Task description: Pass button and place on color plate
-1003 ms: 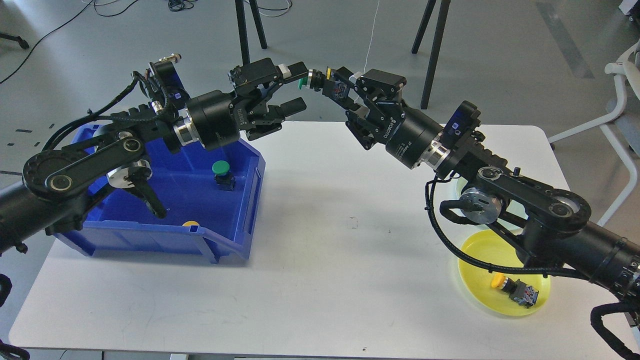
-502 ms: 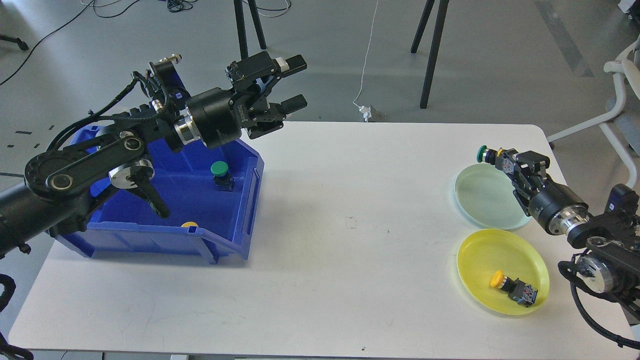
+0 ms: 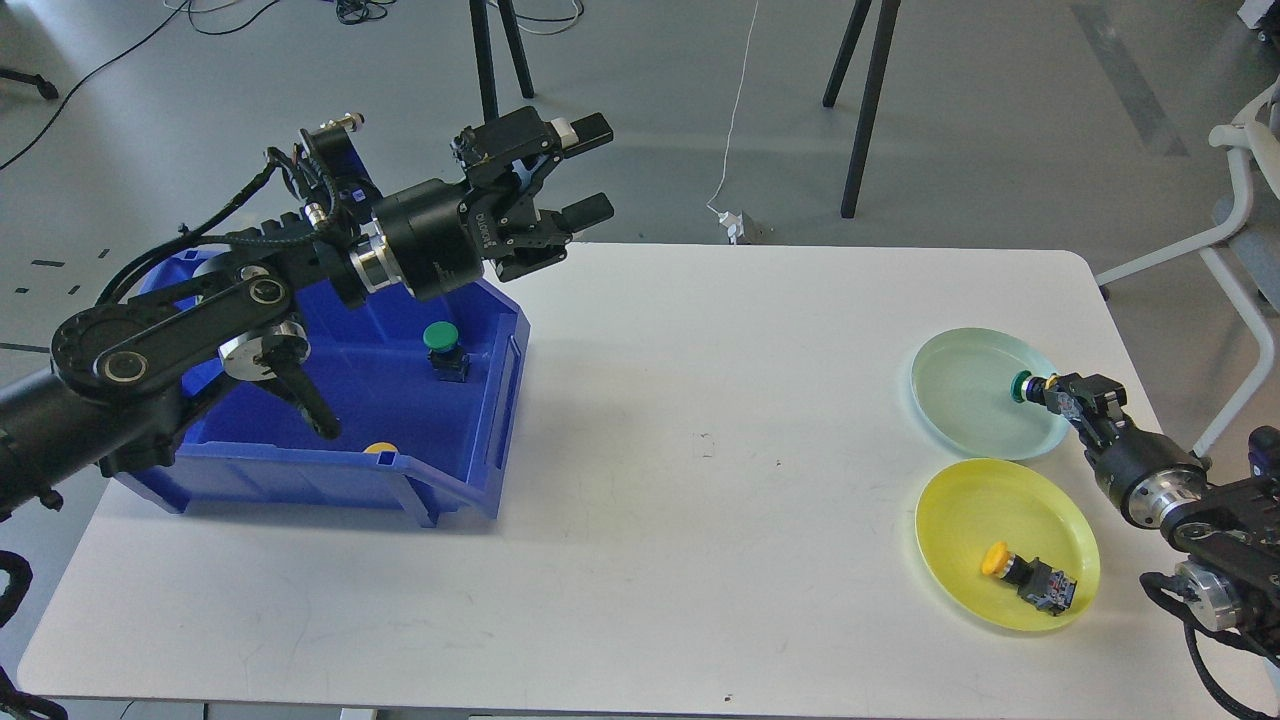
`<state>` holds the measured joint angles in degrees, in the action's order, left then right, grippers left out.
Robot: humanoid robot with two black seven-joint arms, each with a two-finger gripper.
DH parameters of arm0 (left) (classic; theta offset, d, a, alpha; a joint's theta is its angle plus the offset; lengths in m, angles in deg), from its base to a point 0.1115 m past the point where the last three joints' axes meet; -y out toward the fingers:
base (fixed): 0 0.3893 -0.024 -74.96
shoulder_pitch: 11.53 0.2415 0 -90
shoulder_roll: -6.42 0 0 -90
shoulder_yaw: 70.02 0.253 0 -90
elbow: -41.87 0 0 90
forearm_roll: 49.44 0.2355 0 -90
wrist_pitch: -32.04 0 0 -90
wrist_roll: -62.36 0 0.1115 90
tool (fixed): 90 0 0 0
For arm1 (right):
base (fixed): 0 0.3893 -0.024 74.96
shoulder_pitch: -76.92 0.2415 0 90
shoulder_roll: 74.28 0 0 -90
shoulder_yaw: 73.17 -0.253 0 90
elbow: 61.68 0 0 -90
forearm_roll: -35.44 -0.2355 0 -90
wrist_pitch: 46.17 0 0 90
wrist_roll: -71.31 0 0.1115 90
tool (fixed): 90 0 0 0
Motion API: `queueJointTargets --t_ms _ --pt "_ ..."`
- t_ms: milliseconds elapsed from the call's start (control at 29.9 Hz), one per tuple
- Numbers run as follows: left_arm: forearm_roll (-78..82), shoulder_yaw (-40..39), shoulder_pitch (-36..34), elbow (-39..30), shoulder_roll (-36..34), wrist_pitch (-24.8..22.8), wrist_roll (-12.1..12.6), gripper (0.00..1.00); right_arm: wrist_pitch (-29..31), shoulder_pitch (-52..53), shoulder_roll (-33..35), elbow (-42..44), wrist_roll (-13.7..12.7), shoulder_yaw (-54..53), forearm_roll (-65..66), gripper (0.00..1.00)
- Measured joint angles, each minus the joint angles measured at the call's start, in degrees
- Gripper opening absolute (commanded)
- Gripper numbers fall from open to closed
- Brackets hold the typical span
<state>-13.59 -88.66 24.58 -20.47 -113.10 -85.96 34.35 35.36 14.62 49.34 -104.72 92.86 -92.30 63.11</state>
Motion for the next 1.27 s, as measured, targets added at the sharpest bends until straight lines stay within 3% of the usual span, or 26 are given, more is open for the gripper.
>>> queueJointTargets --t_ms 67,535,702,936,1070,1271 --pt "0.0 0.0 0.0 0.0 0.0 0.0 0.0 0.95 0.1 0.1 -0.1 0.0 0.0 0.0 -0.1 0.84" --pt "-4.8 -3.2 1.3 -0.7 -1.4 0.0 0.0 0.97 2.5 3.4 1.0 -3.5 -0.1 -3.7 -0.8 0.91" --pt "-7.7 -6.6 2.6 -0.4 -3.8 0.0 0.0 0.97 11.0 3.2 4.3 -12.2 -0.1 -17.0 -1.2 0.92" --pt "-14.7 -8.5 5.7 0.1 -6.2 0.0 0.0 0.99 34.1 2.2 6.5 -20.4 -0.2 -31.7 -19.1 0.96" --pt "-19.5 -9.4 7.3 1.5 -7.0 0.0 0.0 0.99 36.3 2.2 6.1 -21.8 -0.2 -33.6 -27.3 0.96" --pt "-21.5 -12.3 8.7 5.5 -6.8 0.0 0.0 0.99 36.5 3.3 4.4 -23.2 0.2 -33.8 -28.9 0.96"
